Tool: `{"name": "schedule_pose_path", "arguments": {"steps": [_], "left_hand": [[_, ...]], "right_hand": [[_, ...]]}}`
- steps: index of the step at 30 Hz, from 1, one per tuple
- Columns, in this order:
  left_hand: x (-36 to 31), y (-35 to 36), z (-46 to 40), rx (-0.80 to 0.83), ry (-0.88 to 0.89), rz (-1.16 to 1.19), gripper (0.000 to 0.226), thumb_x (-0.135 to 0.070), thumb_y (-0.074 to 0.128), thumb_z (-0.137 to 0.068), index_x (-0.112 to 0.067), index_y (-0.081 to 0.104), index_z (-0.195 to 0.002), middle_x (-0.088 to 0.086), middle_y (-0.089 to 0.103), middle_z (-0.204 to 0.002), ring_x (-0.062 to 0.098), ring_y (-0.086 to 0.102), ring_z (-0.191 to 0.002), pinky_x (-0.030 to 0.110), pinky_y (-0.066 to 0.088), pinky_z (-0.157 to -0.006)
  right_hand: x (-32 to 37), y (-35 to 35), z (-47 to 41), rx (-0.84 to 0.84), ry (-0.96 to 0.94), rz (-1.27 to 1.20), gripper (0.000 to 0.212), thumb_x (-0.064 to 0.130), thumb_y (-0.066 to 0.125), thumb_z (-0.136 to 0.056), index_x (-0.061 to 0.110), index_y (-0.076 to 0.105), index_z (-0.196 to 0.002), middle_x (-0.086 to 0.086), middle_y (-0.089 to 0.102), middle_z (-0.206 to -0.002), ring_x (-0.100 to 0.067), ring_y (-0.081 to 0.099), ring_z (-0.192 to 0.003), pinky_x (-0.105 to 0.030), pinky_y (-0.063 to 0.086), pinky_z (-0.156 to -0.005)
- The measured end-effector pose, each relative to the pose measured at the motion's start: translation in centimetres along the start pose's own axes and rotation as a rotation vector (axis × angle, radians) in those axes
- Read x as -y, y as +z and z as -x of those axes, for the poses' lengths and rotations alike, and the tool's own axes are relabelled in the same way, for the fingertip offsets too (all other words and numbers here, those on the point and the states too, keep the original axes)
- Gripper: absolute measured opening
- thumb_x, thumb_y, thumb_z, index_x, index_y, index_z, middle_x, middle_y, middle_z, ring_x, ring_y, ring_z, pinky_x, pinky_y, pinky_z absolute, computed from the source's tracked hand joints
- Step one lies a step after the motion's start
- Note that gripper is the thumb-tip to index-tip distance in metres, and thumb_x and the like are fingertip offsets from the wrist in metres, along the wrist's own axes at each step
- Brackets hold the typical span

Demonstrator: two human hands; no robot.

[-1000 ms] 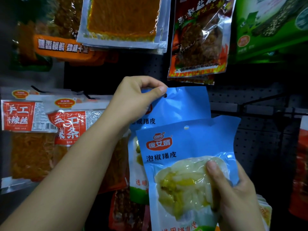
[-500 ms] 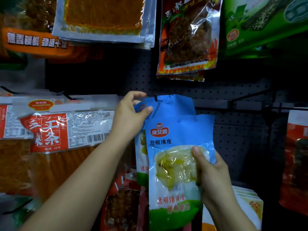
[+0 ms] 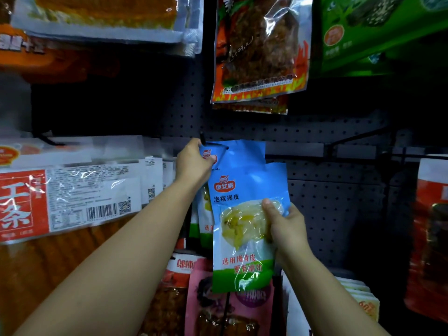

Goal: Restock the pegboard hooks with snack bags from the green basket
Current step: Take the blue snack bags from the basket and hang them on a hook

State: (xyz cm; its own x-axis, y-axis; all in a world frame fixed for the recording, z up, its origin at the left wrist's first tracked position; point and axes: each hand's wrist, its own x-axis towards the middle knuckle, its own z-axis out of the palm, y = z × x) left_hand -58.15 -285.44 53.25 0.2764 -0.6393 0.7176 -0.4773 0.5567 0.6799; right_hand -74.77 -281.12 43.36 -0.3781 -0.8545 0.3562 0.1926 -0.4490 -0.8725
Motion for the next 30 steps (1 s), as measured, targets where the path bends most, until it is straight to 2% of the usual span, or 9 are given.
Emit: {"name": "schedule_pose_path", "arguments": {"steps": [4,7,10,15,19,21,23,27,30], "left_hand": [[0.5,0.8,-0.5,-0.022,-0.016,-0.015,0.021,-0.011,0.067,-0.083,-0.011,0.056,-0.101,-0.001,0.059,-0.090,0.015,0.056,-0.078,0.025,0.043,-0.065],[1.0,0.6,0.2,-0.006,-0.028,0.037,0.034,-0.012,0.067,-0.083,-0.007,0.052,-0.113,0.008,0.063,-0.107,0.019,0.058,-0.090,0.029,0.047,-0.075],[0.9,0.1,1.8,0.027,-0.026,0.089,0.058,-0.015,0.067,-0.084,-0.012,0.036,-0.132,0.012,0.049,-0.129,0.023,0.053,-0.112,0.039,0.047,-0.095],[-0.1,-1.1,5.9,0.032,0.019,0.147,0.071,-0.022,0.064,-0.087,-0.024,0.021,-0.143,0.000,0.027,-0.147,0.010,0.040,-0.121,0.028,0.041,-0.095],[-0.5,-2.7,8.6,0.133,-0.150,0.377,0.051,-0.032,0.067,-0.085,-0.032,0.042,-0.128,-0.007,0.054,-0.130,0.009,0.061,-0.107,0.025,0.051,-0.083],[-0.8,-3.7,9.8,0.235,-0.241,0.660,0.028,-0.023,0.068,-0.085,-0.023,0.059,-0.111,-0.001,0.071,-0.108,0.011,0.071,-0.090,0.022,0.056,-0.068],[-1.3,-4.6,10.7,0.265,-0.271,0.773,0.017,-0.018,0.067,-0.084,-0.016,0.066,-0.101,0.003,0.075,-0.095,0.017,0.073,-0.085,0.024,0.056,-0.063],[-2.0,-6.4,12.2,0.175,-0.203,0.774,0.009,-0.013,0.066,-0.084,-0.017,0.069,-0.092,0.004,0.076,-0.088,0.019,0.073,-0.080,0.024,0.056,-0.060],[-2.6,-7.7,13.2,0.111,-0.108,0.721,0.012,-0.012,0.067,-0.083,-0.023,0.071,-0.081,0.002,0.076,-0.085,0.019,0.073,-0.078,0.023,0.055,-0.059]], "right_hand": [[-0.5,0.0,-0.4,-0.048,-0.034,0.049,0.004,0.020,0.066,-0.088,0.019,0.062,-0.088,-0.003,0.071,-0.081,-0.018,0.070,-0.072,-0.025,0.052,-0.058],[-0.8,-0.9,0.3,-0.097,-0.087,0.063,0.006,0.017,0.069,-0.086,0.019,0.063,-0.085,-0.002,0.071,-0.080,-0.020,0.069,-0.073,-0.028,0.053,-0.063],[-0.3,-1.7,1.5,-0.086,-0.089,0.066,0.005,0.019,0.070,-0.084,0.018,0.065,-0.085,0.000,0.072,-0.075,-0.013,0.070,-0.066,-0.023,0.052,-0.053],[2.4,-0.9,3.8,-0.017,-0.107,-0.047,0.005,0.014,0.071,-0.083,0.014,0.067,-0.079,-0.005,0.073,-0.074,-0.021,0.070,-0.069,-0.030,0.055,-0.062],[3.4,-0.7,6.4,0.065,-0.064,-0.203,0.002,0.015,0.072,-0.082,0.016,0.071,-0.083,-0.008,0.076,-0.080,-0.023,0.073,-0.072,-0.031,0.057,-0.057],[3.1,-0.9,7.6,0.077,-0.061,-0.209,0.002,0.016,0.073,-0.080,0.016,0.071,-0.080,-0.011,0.075,-0.083,-0.026,0.073,-0.075,-0.036,0.060,-0.063],[2.8,-1.1,8.4,0.124,-0.037,-0.190,0.006,0.018,0.074,-0.076,0.015,0.071,-0.079,-0.013,0.075,-0.085,-0.028,0.072,-0.077,-0.039,0.060,-0.068],[4.2,-1.5,9.1,0.196,-0.138,-0.106,0.031,0.032,0.071,-0.063,0.013,0.071,-0.088,-0.001,0.075,-0.077,-0.012,0.070,-0.068,-0.023,0.055,-0.056],[6.4,-1.3,9.3,0.236,-0.282,-0.096,0.030,0.037,0.070,-0.065,0.018,0.071,-0.090,0.004,0.075,-0.080,-0.008,0.071,-0.073,-0.018,0.053,-0.059]]}}
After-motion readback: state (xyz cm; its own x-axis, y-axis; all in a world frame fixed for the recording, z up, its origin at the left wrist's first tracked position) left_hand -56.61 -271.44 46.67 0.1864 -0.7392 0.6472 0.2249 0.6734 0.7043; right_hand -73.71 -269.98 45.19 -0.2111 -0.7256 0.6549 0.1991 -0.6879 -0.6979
